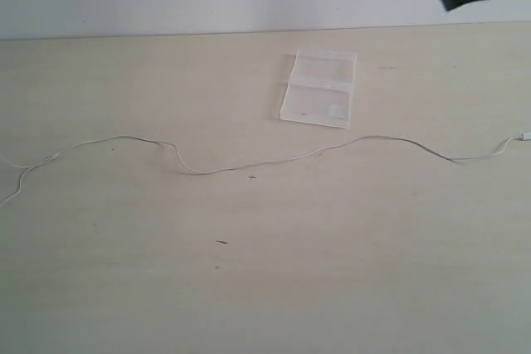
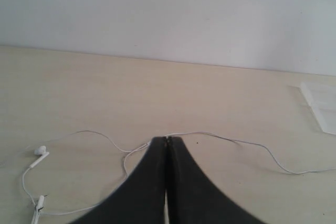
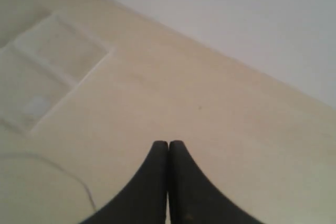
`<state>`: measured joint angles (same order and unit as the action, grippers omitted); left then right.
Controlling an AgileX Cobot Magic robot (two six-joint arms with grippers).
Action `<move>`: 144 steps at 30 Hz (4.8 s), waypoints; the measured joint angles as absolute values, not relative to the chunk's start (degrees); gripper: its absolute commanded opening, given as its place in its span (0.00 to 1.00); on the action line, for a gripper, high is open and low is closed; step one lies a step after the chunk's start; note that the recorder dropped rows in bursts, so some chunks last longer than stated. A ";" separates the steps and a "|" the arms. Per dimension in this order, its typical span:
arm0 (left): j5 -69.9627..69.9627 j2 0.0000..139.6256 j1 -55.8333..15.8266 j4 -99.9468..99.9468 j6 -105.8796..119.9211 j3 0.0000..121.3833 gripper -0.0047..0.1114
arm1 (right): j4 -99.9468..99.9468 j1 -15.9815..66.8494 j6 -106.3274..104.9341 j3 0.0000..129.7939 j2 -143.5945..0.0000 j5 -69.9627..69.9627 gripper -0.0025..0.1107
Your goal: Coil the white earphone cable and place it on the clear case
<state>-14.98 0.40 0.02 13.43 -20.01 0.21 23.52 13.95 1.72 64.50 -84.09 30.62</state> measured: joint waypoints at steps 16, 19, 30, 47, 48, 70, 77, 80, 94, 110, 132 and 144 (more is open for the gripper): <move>-14.98 0.40 0.02 13.43 -20.01 0.21 0.04 | -4.41 34.37 -45.08 97.10 -121.41 69.76 0.17; -14.98 0.40 0.02 13.43 -20.01 0.21 0.04 | -5.76 37.16 -50.08 97.58 -123.15 67.88 0.30; -14.98 0.40 0.02 13.43 -20.01 0.21 0.04 | -16.51 40.81 -44.72 98.91 -128.10 52.40 0.37; -14.98 0.40 0.02 13.43 -20.01 0.21 0.04 | -15.71 43.05 -26.63 108.62 -136.21 50.11 0.37; -14.98 0.40 0.02 13.43 -20.01 0.21 0.04 | -15.43 43.15 -26.06 108.62 -136.21 49.43 0.37; -14.98 0.40 0.02 13.43 -20.01 0.21 0.04 | -10.29 43.26 -18.04 108.69 -132.50 46.10 0.02; -14.98 0.40 0.02 13.43 -20.01 0.21 0.04 | -5.80 43.26 -14.01 108.69 -115.80 50.49 0.02; -14.98 0.40 0.02 13.43 -20.01 0.21 0.04 | -5.60 43.26 -13.46 108.69 -108.73 54.78 0.02; -14.98 0.40 0.02 13.43 -20.01 0.21 0.04 | -4.34 43.26 -8.79 108.69 -83.10 60.87 0.02; -14.98 0.40 0.02 13.43 -20.01 0.21 0.04 | -4.45 43.26 -7.72 108.69 -73.49 58.32 0.02; -14.34 0.40 0.02 10.68 -20.38 0.18 0.04 | -4.35 43.26 -11.93 108.69 -69.56 57.79 0.02; -3.74 0.40 0.02 0.00 -33.07 0.09 0.04 | -4.14 43.26 -11.93 108.69 -69.56 59.74 0.02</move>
<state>-3.74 0.40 0.02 0.00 -33.07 0.09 -4.14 43.26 -11.93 108.69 -69.56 59.74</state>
